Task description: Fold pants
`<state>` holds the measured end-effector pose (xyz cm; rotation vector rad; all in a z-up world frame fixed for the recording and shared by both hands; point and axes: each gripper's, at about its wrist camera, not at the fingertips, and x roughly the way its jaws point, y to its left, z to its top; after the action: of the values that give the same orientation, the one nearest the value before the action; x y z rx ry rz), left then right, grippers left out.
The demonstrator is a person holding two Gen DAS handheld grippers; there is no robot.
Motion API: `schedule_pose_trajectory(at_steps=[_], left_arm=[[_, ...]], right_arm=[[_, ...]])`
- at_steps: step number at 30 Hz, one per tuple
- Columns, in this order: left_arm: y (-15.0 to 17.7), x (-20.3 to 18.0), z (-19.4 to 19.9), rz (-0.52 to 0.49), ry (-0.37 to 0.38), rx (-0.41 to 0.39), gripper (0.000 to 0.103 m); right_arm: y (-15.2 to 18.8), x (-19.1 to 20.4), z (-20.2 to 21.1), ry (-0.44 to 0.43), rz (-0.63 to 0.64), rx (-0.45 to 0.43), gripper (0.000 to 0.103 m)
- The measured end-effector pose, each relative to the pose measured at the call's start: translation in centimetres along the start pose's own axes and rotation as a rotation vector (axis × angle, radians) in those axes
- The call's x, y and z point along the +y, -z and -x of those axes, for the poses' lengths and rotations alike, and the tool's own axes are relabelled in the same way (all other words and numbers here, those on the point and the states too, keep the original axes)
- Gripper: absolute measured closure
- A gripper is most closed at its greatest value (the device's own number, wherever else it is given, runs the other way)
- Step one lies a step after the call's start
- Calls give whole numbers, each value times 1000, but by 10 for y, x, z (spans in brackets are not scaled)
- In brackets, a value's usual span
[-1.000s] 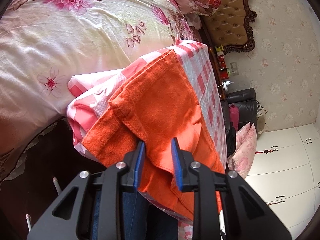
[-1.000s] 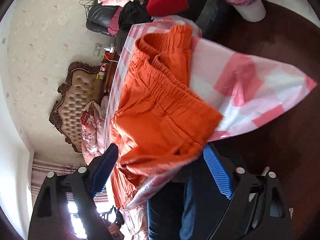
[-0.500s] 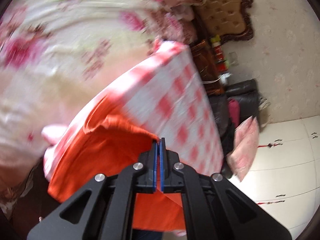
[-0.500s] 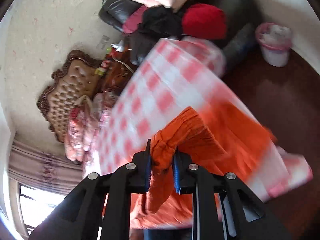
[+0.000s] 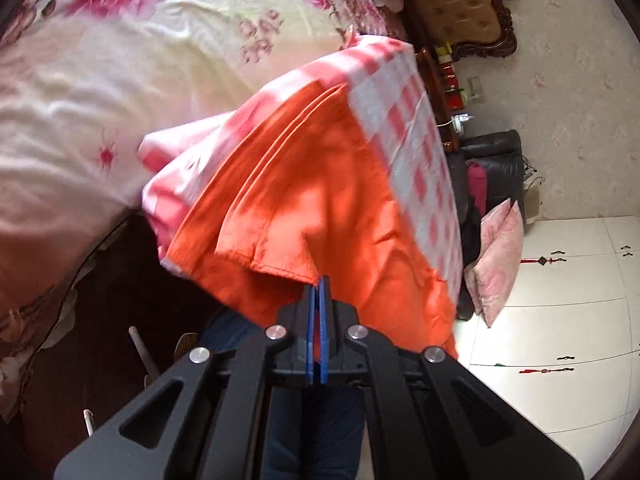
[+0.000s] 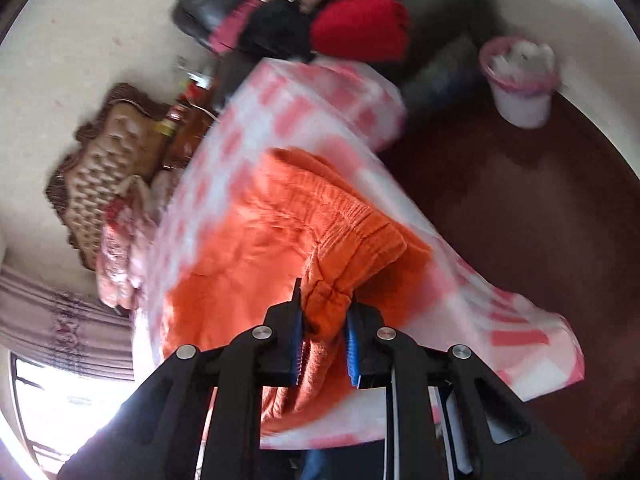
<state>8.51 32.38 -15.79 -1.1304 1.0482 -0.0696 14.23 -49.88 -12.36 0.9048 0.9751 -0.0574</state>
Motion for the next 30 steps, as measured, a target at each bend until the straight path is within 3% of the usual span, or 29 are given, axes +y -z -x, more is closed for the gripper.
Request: schedule_pose_trajectory(at_steps=[7, 11, 15, 17, 20, 22, 23, 25, 26, 27, 30], left_arm=[[-10, -24, 20, -60, 53, -43, 102], [-2, -4, 7, -15, 21, -3, 102], [10, 6, 7, -25, 11, -42, 102], [16, 4, 10, -50, -24, -73, 102], [35, -22, 13, -212, -142, -171, 102], [39, -21, 6, -225, -165, -156, 101], [37, -15, 2, -204, -168, -144, 99], [34, -3, 3, -156, -141, -140, 84], [31, 2, 7, -133, -122, -150, 69], [28, 7, 11, -107, -90, -161, 62], [9, 25, 21, -20, -19, -191, 64]], right_arm=[[-6, 26, 17, 29, 133, -66, 84], [-1, 12, -1, 118, 140, -31, 84], [6, 12, -2, 155, 182, -34, 84], [8, 17, -3, 184, 217, -35, 84], [13, 26, -7, 241, 273, -43, 84], [16, 28, -11, 280, 299, -47, 84], [17, 28, -13, 295, 312, -49, 84], [19, 30, -14, 311, 331, -54, 84], [19, 31, -14, 320, 340, -55, 84], [19, 31, -14, 326, 346, -55, 84], [18, 31, -16, 335, 345, -53, 84]])
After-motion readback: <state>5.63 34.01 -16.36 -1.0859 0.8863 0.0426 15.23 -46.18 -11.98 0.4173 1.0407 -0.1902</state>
